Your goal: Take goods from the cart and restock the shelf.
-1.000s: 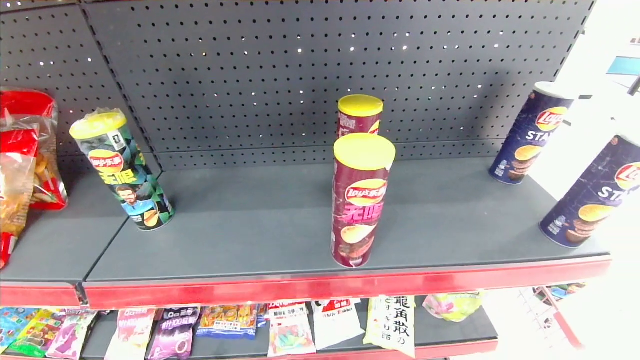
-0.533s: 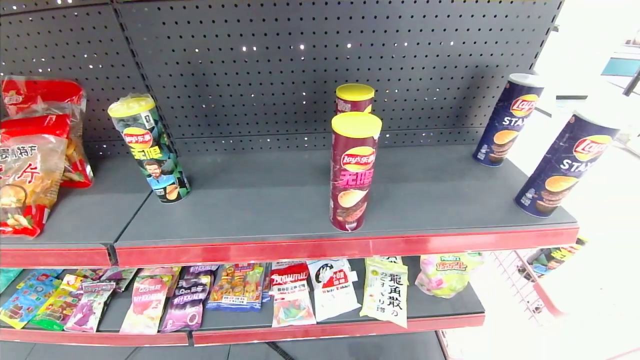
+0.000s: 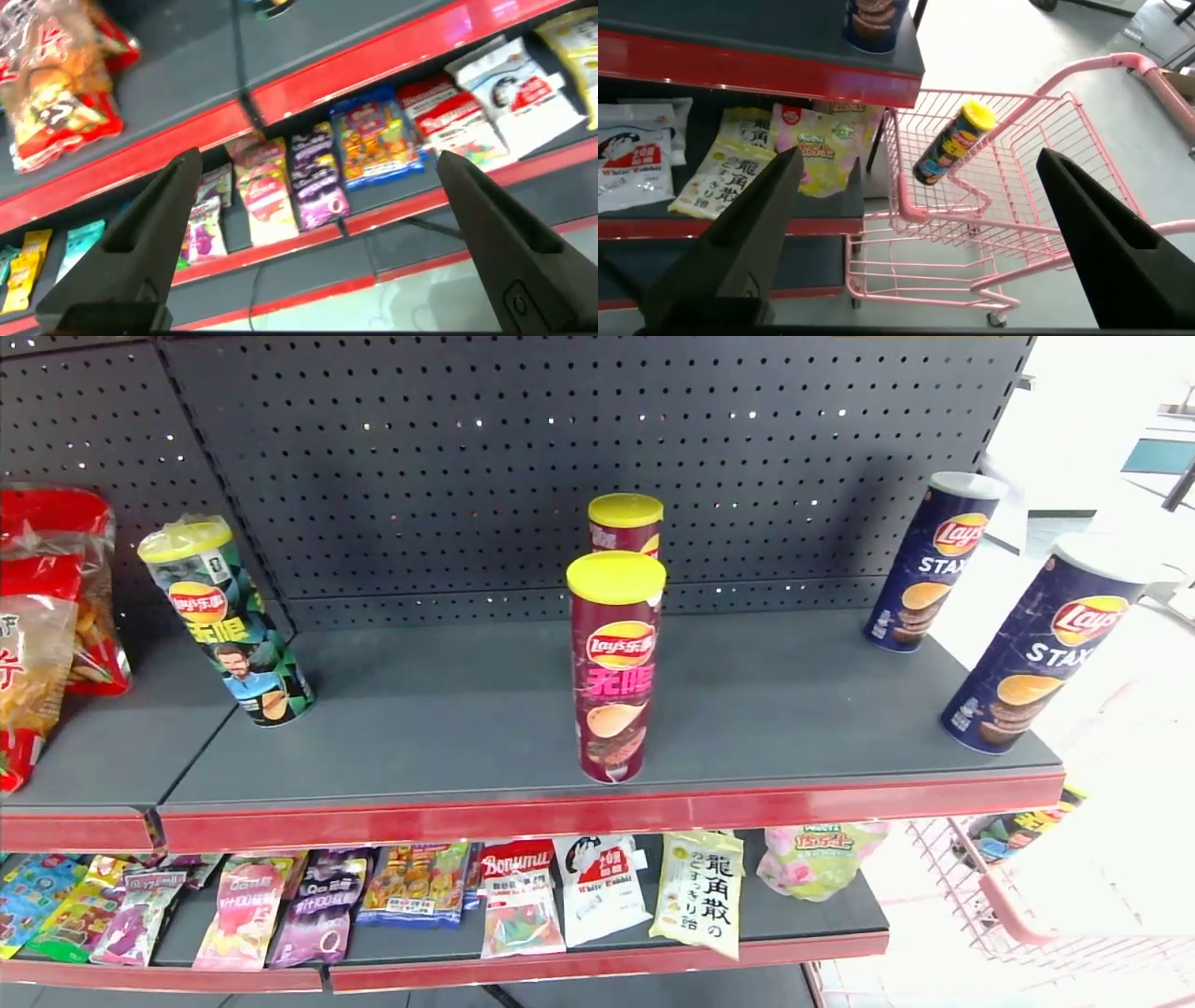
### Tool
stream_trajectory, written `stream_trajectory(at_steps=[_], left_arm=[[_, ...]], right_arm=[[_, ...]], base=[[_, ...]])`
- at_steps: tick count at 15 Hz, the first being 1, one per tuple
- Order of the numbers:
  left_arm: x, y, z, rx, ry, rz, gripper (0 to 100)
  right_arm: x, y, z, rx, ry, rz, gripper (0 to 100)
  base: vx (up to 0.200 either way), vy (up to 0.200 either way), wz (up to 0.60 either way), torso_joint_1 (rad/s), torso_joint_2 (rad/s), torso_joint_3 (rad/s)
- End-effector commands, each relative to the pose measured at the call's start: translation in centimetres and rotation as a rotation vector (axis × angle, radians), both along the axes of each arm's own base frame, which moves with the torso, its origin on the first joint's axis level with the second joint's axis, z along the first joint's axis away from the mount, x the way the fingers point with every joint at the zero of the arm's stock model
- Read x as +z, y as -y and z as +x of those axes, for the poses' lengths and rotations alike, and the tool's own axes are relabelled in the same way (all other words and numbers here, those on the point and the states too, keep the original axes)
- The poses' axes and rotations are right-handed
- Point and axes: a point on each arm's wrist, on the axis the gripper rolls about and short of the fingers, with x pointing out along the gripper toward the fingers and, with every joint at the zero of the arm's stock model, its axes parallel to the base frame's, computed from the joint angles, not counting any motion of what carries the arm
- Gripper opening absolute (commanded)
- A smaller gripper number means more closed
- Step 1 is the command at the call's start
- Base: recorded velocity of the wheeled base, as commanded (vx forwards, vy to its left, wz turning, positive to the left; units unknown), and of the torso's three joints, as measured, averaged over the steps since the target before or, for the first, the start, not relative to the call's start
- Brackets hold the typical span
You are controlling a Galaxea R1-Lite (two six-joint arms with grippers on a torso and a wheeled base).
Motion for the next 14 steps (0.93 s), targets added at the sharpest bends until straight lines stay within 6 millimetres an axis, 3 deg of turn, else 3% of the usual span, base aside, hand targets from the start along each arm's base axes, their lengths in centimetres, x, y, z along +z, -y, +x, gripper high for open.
stream_trajectory(at_steps=[1, 14], left_arm=[[0.05, 0.01, 0.04, -0.001, -0.002, 0.001, 100], [0.03, -0.04, -0.14, -0.001, 0.010, -0.001, 100]], right_arm=[[0.01, -0.01, 0.03, 0.000, -0.001, -0.001, 100], [0.01, -0.01, 0.03, 0.000, -0.001, -0.001, 100]], base=[[0.000, -0.200, 0.00, -0.002, 0.00, 0.002], [0.000, -0.200, 0.00, 0.004, 0.00, 0.003]])
